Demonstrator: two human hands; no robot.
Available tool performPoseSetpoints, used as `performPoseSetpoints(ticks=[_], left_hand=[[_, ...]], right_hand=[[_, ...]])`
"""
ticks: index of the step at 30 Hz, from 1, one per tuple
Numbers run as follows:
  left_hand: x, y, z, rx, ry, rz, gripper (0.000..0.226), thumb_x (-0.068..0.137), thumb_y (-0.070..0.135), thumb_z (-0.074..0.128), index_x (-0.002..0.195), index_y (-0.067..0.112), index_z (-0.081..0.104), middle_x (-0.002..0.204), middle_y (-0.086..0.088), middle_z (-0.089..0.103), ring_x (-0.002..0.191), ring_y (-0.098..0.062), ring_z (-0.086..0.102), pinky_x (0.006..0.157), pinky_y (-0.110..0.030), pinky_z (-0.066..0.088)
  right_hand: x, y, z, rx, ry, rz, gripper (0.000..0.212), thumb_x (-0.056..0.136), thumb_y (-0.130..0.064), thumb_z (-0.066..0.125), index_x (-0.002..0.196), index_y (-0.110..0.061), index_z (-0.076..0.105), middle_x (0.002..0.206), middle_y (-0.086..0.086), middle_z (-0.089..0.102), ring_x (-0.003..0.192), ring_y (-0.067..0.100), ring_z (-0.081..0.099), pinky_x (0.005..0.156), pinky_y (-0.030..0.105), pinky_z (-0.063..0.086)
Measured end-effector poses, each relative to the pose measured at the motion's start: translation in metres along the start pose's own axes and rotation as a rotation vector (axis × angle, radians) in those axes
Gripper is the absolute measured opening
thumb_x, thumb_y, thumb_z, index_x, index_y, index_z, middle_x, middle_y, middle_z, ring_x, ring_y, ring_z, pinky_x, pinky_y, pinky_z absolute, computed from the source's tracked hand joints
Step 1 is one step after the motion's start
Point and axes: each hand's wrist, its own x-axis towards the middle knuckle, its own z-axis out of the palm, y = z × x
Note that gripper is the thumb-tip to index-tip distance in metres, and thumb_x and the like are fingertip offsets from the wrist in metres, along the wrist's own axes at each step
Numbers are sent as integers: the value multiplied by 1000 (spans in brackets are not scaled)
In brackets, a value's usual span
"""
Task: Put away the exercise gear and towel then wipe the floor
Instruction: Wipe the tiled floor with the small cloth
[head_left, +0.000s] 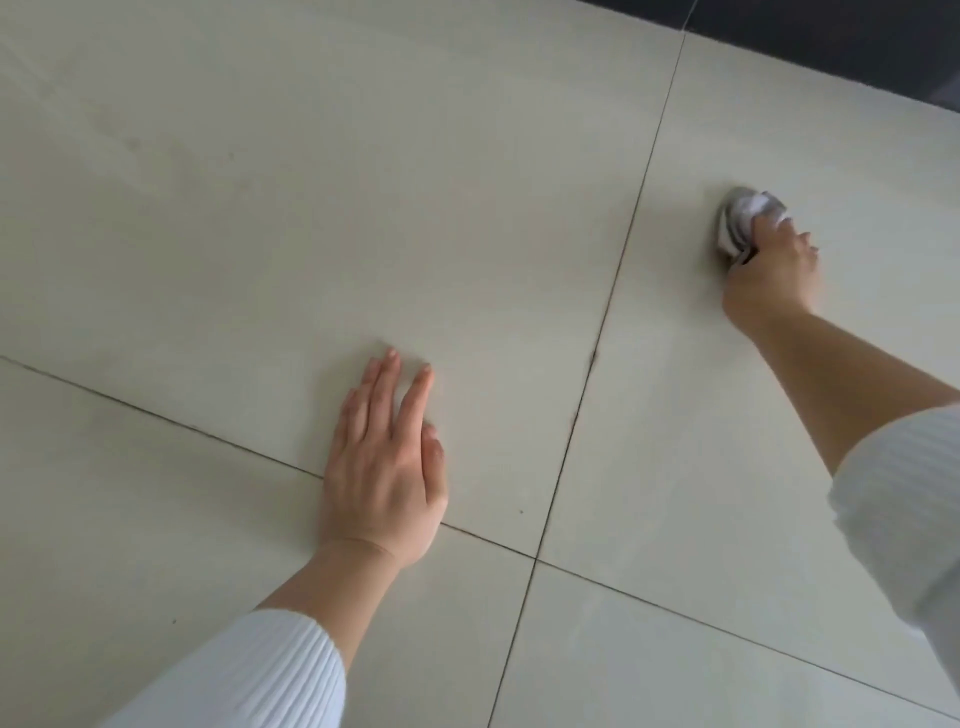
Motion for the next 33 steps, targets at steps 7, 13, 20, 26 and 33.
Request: performPoseSetpoints(ticks=[7, 13, 20, 26, 33], left_hand=[[0, -1, 0, 14, -27, 2, 54, 92, 25, 29, 145, 14, 37, 156, -12, 26, 146, -25, 20, 117, -43, 20], [1, 1, -2, 18, -64, -8, 57, 91, 26, 28, 145, 13, 36, 156, -13, 25, 145, -27, 21, 116, -42, 20], [2, 0, -1, 24, -40, 6, 57, 90, 26, 27, 145, 13, 34, 155, -15, 26, 145, -30, 21, 116, -42, 18], [2, -1, 2, -3, -13, -3, 56, 90, 26, 29, 143, 12, 36, 154, -18, 27, 143, -33, 20, 117, -43, 15], [3, -1, 0, 5, -6, 49, 55, 90, 23, 31, 141, 6, 38, 151, -23, 30, 141, -39, 24, 116, -46, 19]], right_hand=[[6, -64, 7, 186, -132, -217, 53, 87, -11, 48, 140, -17, 48, 144, 14, 44, 134, 28, 39, 106, 18, 24], [-108, -45, 4, 182, -285, -782, 65, 74, 17, 51, 129, -18, 60, 142, 1, 51, 135, 21, 41, 110, 30, 34], [-77, 60, -30, 39, -92, 11, 70, 84, 10, 45, 145, -22, 38, 153, 4, 34, 142, 28, 28, 108, 40, 36], [-159, 46, -19, 119, -22, 159, 66, 88, 7, 38, 145, -25, 38, 155, -2, 29, 146, 21, 17, 96, 41, 44], [-317, -7, -21, 157, -267, -390, 70, 73, 14, 41, 131, -22, 58, 142, -3, 50, 135, 19, 42, 95, 35, 51]])
